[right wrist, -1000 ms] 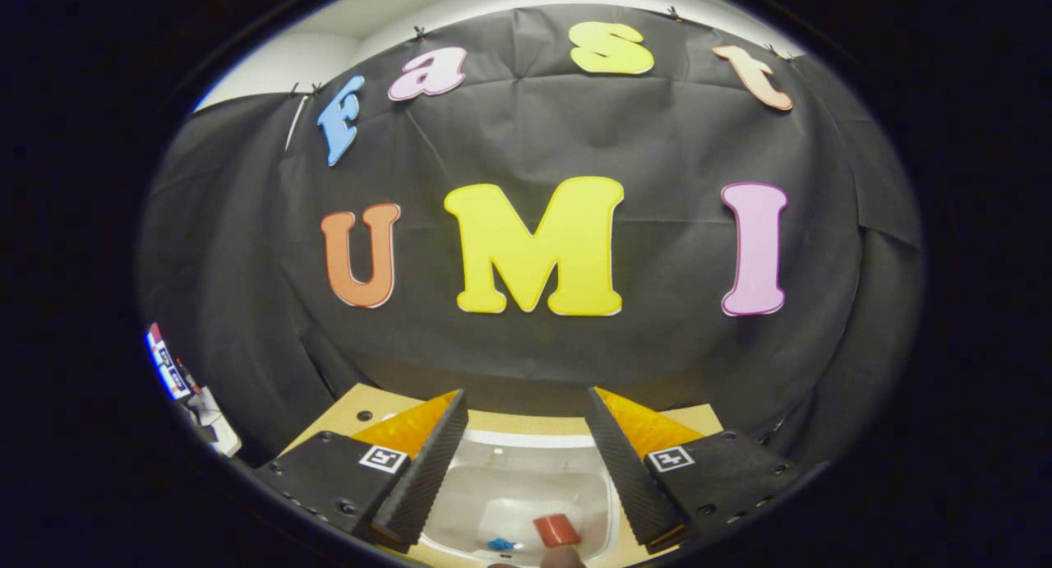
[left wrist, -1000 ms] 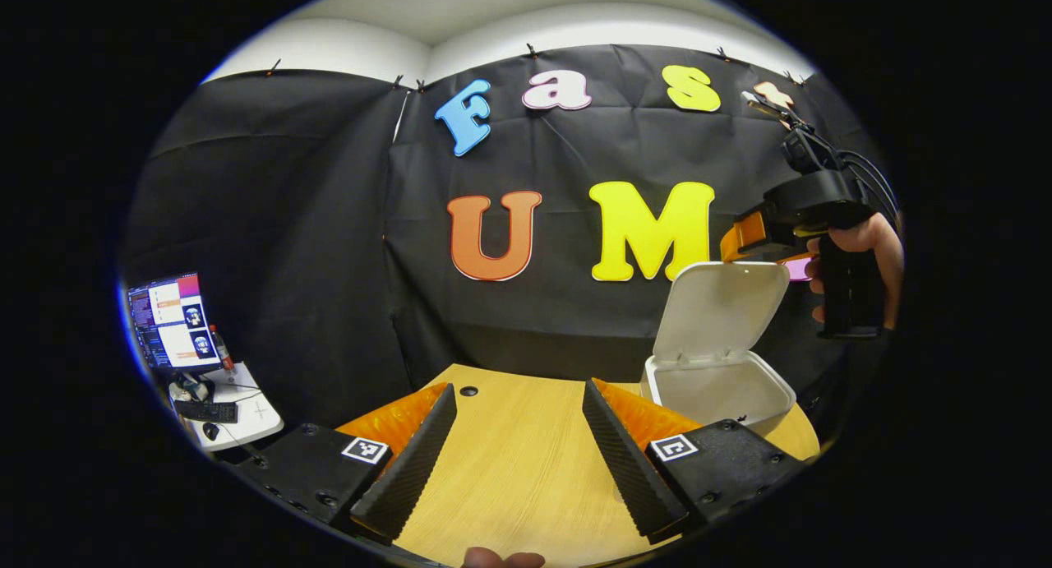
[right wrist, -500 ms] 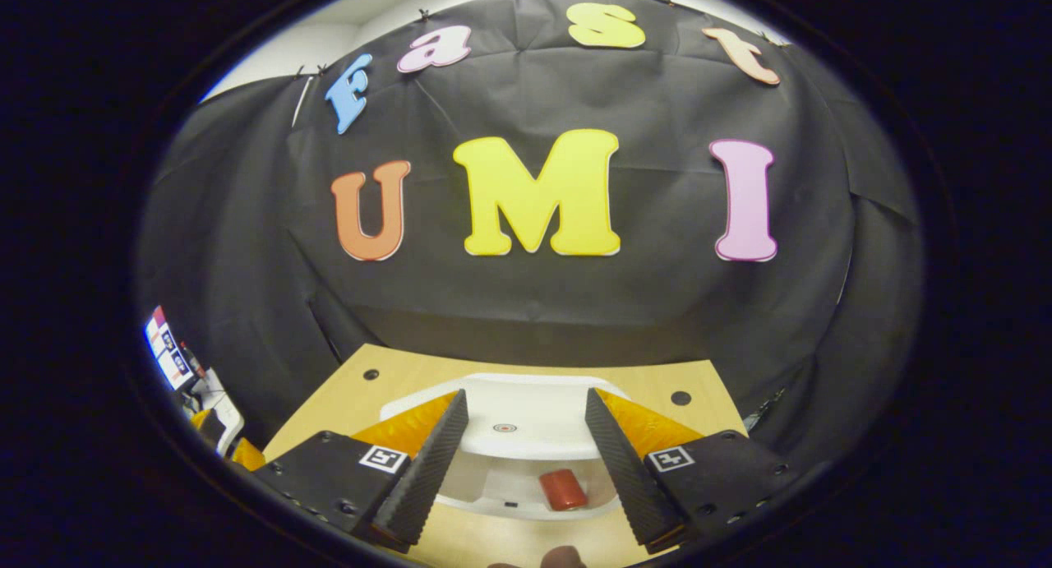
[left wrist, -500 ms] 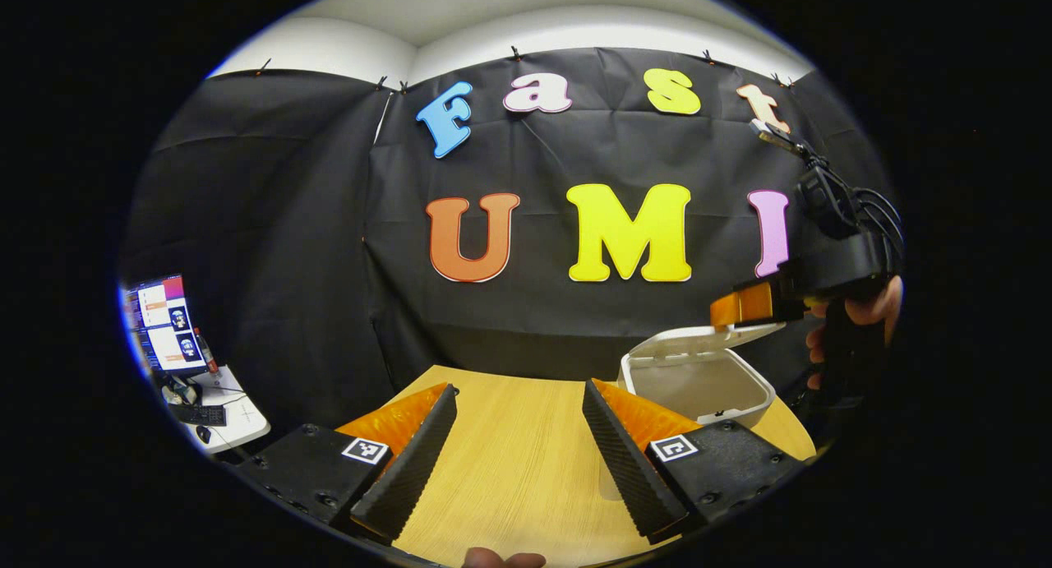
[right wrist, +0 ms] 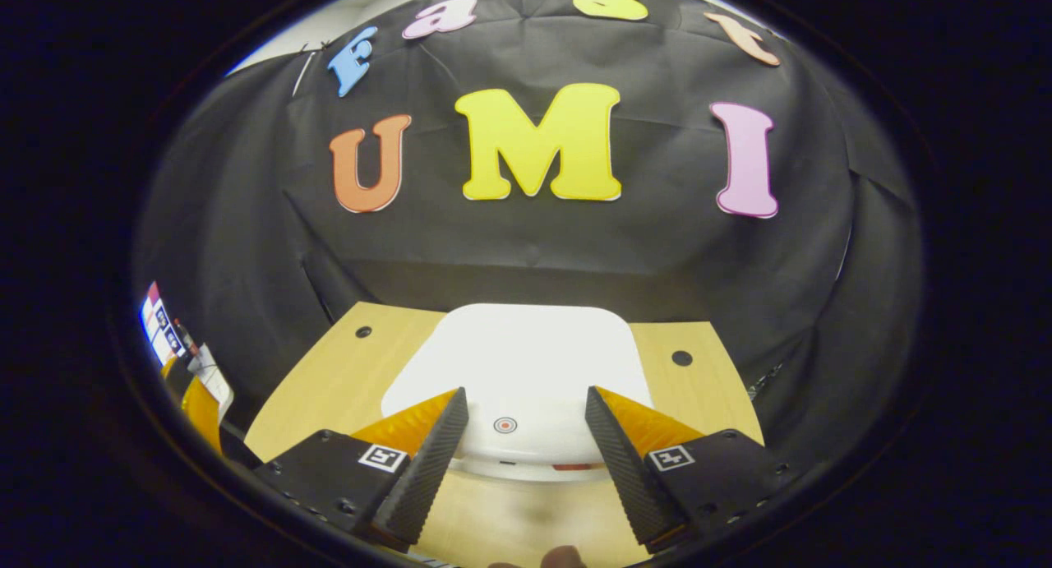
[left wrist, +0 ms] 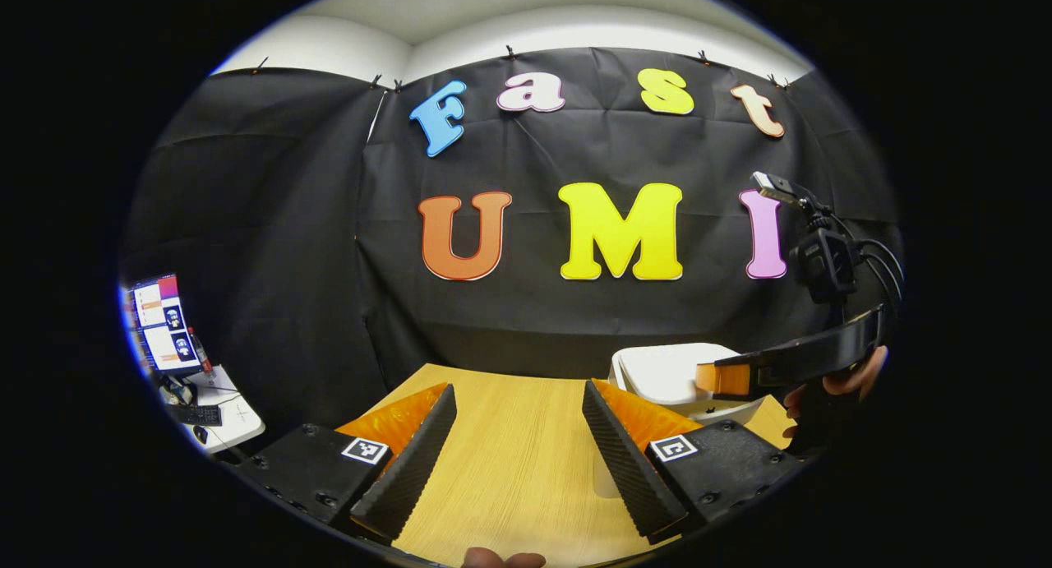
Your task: Press the lid of the desktop garbage bin to open it, pick up the crumpled paper on the desktop and throw it into the bin, then pick up the pop can on the desktop and drop it into the bin, and finally close the garbage bin lid.
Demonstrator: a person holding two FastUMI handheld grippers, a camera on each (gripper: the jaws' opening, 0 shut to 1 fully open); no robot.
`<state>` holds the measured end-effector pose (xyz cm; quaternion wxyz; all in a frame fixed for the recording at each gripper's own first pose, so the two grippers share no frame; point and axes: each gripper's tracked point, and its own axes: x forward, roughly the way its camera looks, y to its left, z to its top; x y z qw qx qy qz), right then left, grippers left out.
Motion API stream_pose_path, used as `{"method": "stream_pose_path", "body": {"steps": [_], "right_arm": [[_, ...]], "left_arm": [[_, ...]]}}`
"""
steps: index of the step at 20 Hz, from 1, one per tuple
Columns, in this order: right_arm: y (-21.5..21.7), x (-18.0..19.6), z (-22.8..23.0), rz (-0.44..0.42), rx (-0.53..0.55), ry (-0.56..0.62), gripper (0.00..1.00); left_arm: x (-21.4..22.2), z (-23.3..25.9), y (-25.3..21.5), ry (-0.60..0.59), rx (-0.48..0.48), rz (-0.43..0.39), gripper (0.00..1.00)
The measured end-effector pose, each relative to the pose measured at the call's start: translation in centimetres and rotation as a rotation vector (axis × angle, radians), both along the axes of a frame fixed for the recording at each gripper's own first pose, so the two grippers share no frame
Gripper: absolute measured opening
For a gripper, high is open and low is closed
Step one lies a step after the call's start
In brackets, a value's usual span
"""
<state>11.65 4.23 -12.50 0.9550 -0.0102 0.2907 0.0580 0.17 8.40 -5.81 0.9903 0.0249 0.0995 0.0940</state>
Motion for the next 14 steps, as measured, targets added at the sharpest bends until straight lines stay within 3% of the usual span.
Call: {"method": "stream_pose_path", "body": {"steps": [14], "right_arm": [[-0.1, -0.6, -1.5, 0.023, -0.020, -0.003, 0.93]], "left_arm": [[0.3, -0.6, -0.5, 0.017, 0.003, -0.006, 0.99]]}}
